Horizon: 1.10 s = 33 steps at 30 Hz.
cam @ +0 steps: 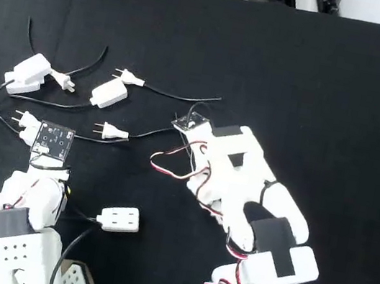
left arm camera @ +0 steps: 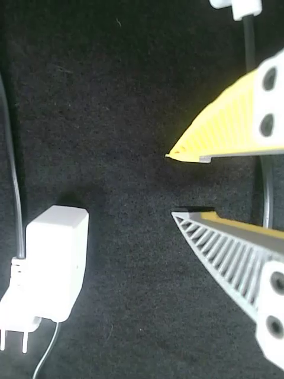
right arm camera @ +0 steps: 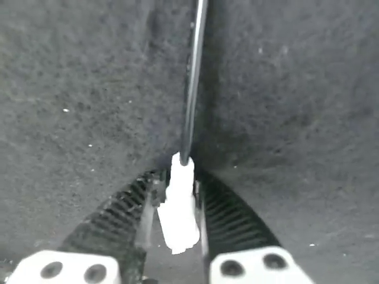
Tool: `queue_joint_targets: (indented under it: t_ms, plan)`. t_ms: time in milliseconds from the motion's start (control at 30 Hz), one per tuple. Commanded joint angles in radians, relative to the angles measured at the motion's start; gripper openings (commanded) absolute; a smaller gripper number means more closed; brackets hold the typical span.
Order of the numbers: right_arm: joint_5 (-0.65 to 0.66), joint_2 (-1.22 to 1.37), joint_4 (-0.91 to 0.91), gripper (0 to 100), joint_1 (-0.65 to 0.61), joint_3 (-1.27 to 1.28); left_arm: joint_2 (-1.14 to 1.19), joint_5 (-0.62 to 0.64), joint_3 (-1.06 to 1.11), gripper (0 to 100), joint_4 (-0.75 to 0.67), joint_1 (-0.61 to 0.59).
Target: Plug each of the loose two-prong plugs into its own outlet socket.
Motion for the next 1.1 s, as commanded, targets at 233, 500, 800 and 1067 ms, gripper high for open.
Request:
queue_joint_targets:
  t_ms: [233,500,800,1067]
  plan:
    - [0.063,0.035,0.060,1.2,-0.054,-0.039,-0.003,-0.006,-0.013,14,0.008,-0.013]
    - [0.157,0.033,0.083,1.2,0.049,-0.053,-0.003,-0.006,-0.013,14,0.008,-0.013]
    - [0.226,0.033,0.218,1.2,0.298,-0.298,-0.003,-0.006,-0.013,14,0.008,-0.013]
    - [0.273,0.041,0.244,1.2,0.399,-0.358,-0.003,-0.008,-0.013,14,0.008,-0.013]
